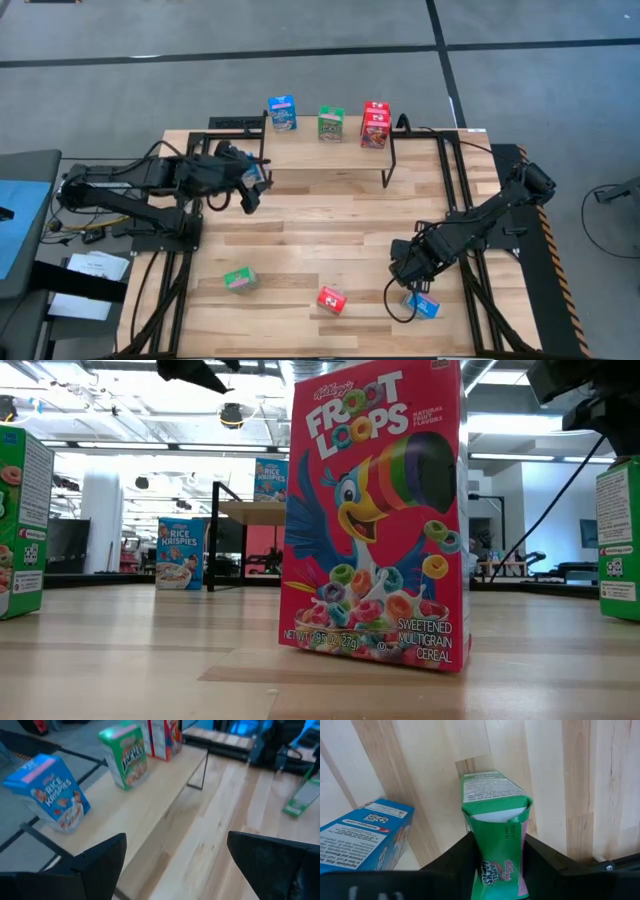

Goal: Stack cereal on shelf
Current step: Put the right green cereal box on the shelf aligned with the other green cereal box

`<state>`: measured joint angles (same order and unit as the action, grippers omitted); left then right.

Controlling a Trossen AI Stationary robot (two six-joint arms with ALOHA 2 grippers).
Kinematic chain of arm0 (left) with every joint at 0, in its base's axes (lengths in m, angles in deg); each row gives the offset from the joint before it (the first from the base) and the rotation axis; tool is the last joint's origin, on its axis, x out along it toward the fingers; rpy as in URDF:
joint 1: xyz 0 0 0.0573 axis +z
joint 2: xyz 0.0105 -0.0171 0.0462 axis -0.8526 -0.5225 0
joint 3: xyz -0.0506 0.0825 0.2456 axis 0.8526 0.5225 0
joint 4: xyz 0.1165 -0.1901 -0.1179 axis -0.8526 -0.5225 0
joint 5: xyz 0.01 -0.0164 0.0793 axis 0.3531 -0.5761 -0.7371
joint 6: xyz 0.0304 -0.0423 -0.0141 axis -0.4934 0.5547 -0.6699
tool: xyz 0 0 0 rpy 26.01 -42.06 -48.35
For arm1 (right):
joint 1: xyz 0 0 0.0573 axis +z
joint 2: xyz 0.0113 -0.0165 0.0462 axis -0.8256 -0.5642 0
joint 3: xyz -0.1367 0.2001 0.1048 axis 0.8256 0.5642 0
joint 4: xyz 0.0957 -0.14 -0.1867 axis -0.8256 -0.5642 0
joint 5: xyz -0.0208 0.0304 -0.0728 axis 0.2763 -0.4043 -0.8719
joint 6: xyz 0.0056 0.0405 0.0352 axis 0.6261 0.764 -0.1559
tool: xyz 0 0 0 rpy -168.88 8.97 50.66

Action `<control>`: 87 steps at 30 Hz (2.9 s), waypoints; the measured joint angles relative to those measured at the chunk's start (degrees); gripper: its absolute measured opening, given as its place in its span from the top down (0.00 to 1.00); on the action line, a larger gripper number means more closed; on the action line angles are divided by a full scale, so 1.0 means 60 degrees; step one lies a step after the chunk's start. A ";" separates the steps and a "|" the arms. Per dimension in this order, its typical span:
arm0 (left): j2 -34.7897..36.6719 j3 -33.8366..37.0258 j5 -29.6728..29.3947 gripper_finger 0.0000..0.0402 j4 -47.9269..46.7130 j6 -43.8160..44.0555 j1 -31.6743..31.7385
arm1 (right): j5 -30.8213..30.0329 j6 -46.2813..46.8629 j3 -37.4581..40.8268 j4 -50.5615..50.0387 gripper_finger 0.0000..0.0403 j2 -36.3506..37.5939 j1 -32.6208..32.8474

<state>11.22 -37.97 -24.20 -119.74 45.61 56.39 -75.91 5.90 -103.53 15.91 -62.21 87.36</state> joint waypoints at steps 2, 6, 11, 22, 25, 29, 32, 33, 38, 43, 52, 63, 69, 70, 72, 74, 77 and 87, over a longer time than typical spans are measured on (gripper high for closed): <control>-0.0008 0.0000 -0.0003 0.16 0.0162 -0.0318 -0.0004 | 0.0000 0.0000 0.0000 -0.0004 0.60 0.0003 0.0000; -0.0036 0.0000 0.0226 0.16 0.0195 -0.0484 -0.0095 | -0.0004 -0.0004 -0.0139 -0.0082 0.60 0.0016 -0.0029; -0.0076 0.0048 0.0254 0.16 0.0253 0.0068 -0.0406 | -0.0022 -0.0107 -0.0737 -0.0414 0.60 0.0025 -0.0315; -0.0871 0.0215 0.2246 0.16 0.1099 -0.0705 -0.0732 | -0.0056 -0.1515 -0.2016 -0.0514 0.60 0.0027 -0.1530; -0.1279 0.0215 0.2923 0.16 0.1559 -0.1083 -0.0722 | -0.0055 -0.2039 -0.2339 -0.0488 0.60 0.0030 -0.1895; -0.1795 0.0214 0.3257 0.16 0.2245 -0.1557 -0.0729 | -0.0055 -0.2677 -0.2736 -0.0376 0.60 0.0030 -0.2372; -0.2169 0.0211 0.3255 0.16 0.2600 -0.1704 -0.0725 | -0.0055 -0.3106 -0.3026 -0.0174 0.60 0.0034 -0.2701; -0.2278 0.0211 0.3255 0.16 0.2783 -0.1700 -0.0725 | -0.0055 -0.3280 -0.3120 -0.0070 0.60 0.0030 -0.2801; -0.2840 0.0219 0.3261 0.16 0.3322 -0.1686 -0.0721 | -0.0055 -0.4064 -0.3571 0.0489 0.60 0.0030 -0.3236; -0.3341 0.0211 0.3263 0.16 0.4203 -0.1293 -0.0721 | -0.0040 -0.4718 -0.3950 0.1127 0.60 0.0027 -0.3547; -0.3946 0.0213 0.3798 0.16 0.5171 -0.0783 -0.0721 | -0.0022 -0.5352 -0.4453 0.1739 0.60 0.0027 -0.3770; -0.4215 0.0208 0.4150 0.16 0.6157 -0.0793 -0.0662 | 0.0007 -0.5370 -0.4568 0.2175 0.60 0.0027 -0.3810; -0.4240 0.0208 0.4217 0.16 0.6102 -0.0793 -0.0634 | 0.0011 -0.5365 -0.4568 0.2541 0.60 0.0027 -0.3810; -0.4240 0.0208 0.4221 0.16 0.6102 -0.0793 -0.0630 | 0.0011 -0.5365 -0.4568 0.2640 0.60 0.0027 -0.3815; -0.4240 0.0208 0.4221 0.16 0.6088 -0.0793 -0.0630 | 0.0011 -0.5397 -0.4568 0.2753 0.60 0.0027 -0.3859; -0.4240 0.0208 0.4228 0.16 0.6072 -0.0803 -0.0630 | 0.0011 -0.5482 -0.4568 0.2799 0.60 0.0027 -0.3872; -0.4240 0.0208 0.4228 0.16 0.6044 -0.0910 -0.0630 | 0.0010 -0.5490 -0.4568 0.2914 0.60 0.0027 -0.3872; -0.4237 0.0208 0.4166 0.16 0.5837 -0.1001 -0.0627 | 0.0007 -0.5539 -0.4564 0.3187 0.60 0.0027 -0.3872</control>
<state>-14.20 -36.72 0.80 -84.72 39.61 52.63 -75.87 -27.33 -130.91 35.03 -62.05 64.12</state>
